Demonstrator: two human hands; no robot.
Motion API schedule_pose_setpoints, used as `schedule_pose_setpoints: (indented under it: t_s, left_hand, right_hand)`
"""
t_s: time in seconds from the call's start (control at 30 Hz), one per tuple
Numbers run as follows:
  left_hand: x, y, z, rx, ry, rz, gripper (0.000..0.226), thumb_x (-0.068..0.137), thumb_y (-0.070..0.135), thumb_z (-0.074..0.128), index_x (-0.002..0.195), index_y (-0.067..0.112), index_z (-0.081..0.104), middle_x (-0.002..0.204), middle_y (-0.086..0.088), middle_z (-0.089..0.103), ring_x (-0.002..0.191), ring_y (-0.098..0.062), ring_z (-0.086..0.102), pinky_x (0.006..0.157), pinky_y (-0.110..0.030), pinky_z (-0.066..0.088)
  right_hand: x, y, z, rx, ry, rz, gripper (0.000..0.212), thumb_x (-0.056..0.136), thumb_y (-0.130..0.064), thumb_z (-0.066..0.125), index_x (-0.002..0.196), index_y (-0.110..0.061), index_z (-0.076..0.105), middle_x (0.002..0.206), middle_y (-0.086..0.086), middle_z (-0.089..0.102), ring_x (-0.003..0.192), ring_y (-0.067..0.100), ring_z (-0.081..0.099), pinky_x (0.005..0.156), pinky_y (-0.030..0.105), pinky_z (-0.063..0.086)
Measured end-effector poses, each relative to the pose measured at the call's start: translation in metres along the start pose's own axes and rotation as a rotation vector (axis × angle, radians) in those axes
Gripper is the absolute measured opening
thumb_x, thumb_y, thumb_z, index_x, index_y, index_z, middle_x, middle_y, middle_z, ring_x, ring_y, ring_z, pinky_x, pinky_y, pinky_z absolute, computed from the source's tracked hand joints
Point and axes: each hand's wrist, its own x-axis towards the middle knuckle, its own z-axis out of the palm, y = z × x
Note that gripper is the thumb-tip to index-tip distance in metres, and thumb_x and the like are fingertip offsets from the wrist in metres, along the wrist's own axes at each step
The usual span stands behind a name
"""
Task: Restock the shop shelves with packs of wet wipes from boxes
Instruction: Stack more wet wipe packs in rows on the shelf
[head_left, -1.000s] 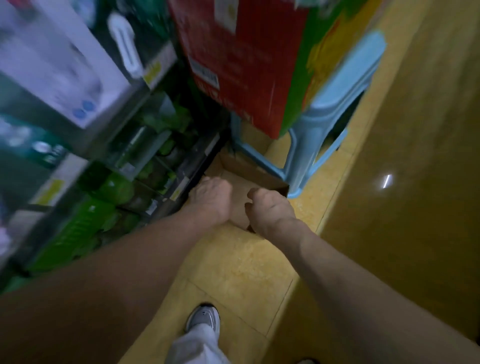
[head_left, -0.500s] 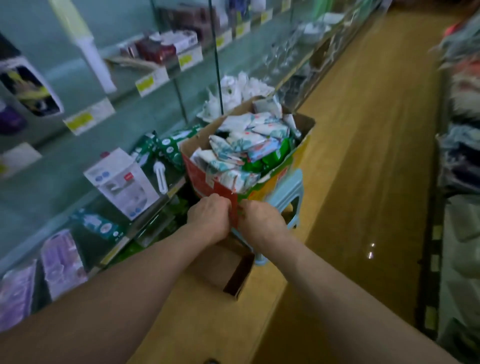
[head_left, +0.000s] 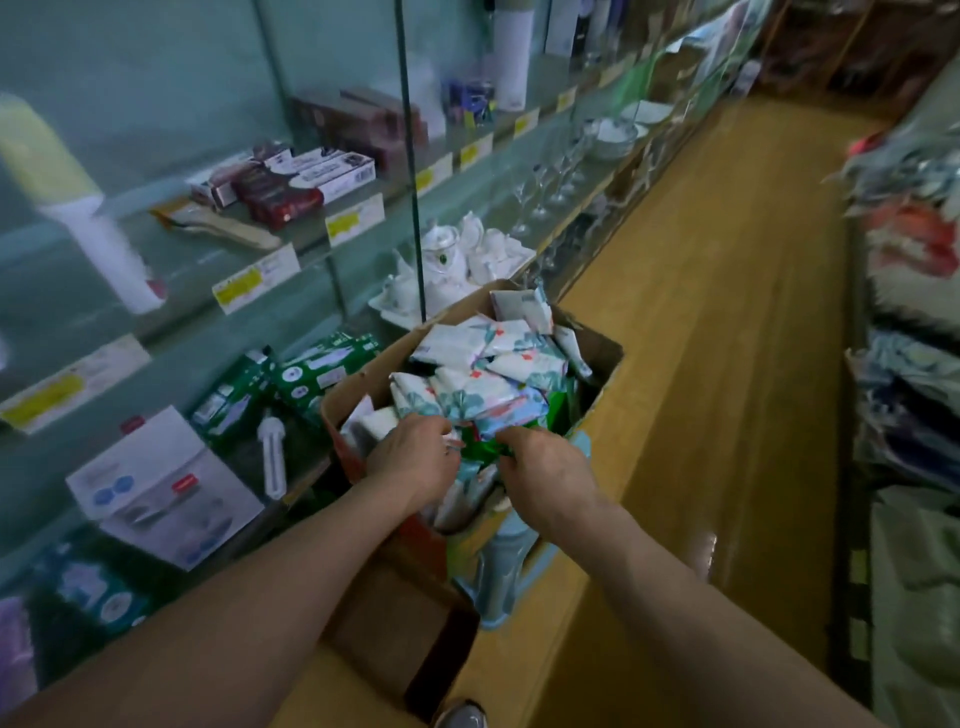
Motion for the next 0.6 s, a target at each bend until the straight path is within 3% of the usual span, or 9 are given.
schedule_pose_setpoints:
  t_s: [0.17, 0.23, 0.33, 0.37, 0.5, 0.6]
  left_hand:
    - [0.085, -0.003, -0.004, -0.302, -0.055, -0.169, 0.042, 0.091, 0.032, 0.057, 0.130, 0.015, 0.055, 0.130, -0.009, 0.057, 0.115, -0.027, 0.055, 0.091, -0.031, 0.045]
    - [0.123, -0.007, -0.003, -0.509, -0.064, -0.308, 0.039, 0.091, 0.029, 0.057, 0.122, 0.007, 0.059, 0.119, -0.011, 0.061, 0.107, -0.030, 0.058, 0.088, -0.034, 0.050]
    - [0.163, -0.002, -0.002, -0.954, -0.158, -0.584, 0.035, 0.091, 0.026, 0.056, 0.118, 0.003, 0.056, 0.099, -0.015, 0.063, 0.076, -0.026, 0.060, 0.057, -0.031, 0.051]
    - [0.172, 0.001, -0.001, -1.033, -0.205, -0.644, 0.034, 0.093, 0.028, 0.055, 0.117, 0.004, 0.052, 0.092, -0.014, 0.061, 0.070, -0.024, 0.057, 0.054, -0.032, 0.050]
    - [0.205, 0.003, 0.009, -1.087, -0.268, -0.773, 0.036, 0.093, 0.042, 0.056, 0.111, 0.011, 0.053, 0.073, -0.008, 0.051, 0.060, -0.019, 0.049, 0.051, -0.032, 0.043]
    - [0.222, 0.001, 0.018, -1.119, -0.229, -0.847, 0.035, 0.086, 0.045, 0.066, 0.095, 0.014, 0.053, 0.064, -0.003, 0.044, 0.052, -0.014, 0.041, 0.050, -0.025, 0.037]
  right_hand:
    - [0.082, 0.008, -0.003, 0.032, -0.021, 0.048, 0.037, 0.097, -0.016, 0.045, 0.134, -0.016, 0.047, 0.131, 0.012, 0.048, 0.118, 0.033, 0.050, 0.090, 0.039, 0.047]
    - [0.110, 0.017, -0.006, -0.001, -0.033, 0.089, 0.042, 0.097, -0.019, 0.045, 0.139, -0.019, 0.042, 0.136, 0.010, 0.043, 0.125, 0.031, 0.041, 0.095, 0.039, 0.043]
    - [0.144, 0.032, -0.008, -0.062, -0.075, 0.189, 0.045, 0.097, -0.022, 0.045, 0.141, -0.021, 0.036, 0.145, 0.009, 0.033, 0.134, 0.031, 0.028, 0.102, 0.045, 0.037]
    - [0.153, 0.035, -0.007, -0.075, -0.093, 0.211, 0.047, 0.096, -0.024, 0.047, 0.141, -0.021, 0.035, 0.147, 0.009, 0.029, 0.136, 0.031, 0.024, 0.104, 0.047, 0.035]
    - [0.178, 0.045, 0.004, -0.098, -0.174, 0.249, 0.052, 0.095, -0.027, 0.050, 0.143, -0.022, 0.029, 0.150, 0.008, 0.022, 0.140, 0.031, 0.016, 0.110, 0.054, 0.028]
    - [0.193, 0.049, 0.013, -0.059, -0.186, 0.277, 0.055, 0.094, -0.028, 0.051, 0.142, -0.025, 0.027, 0.151, 0.006, 0.021, 0.141, 0.030, 0.016, 0.112, 0.059, 0.020]
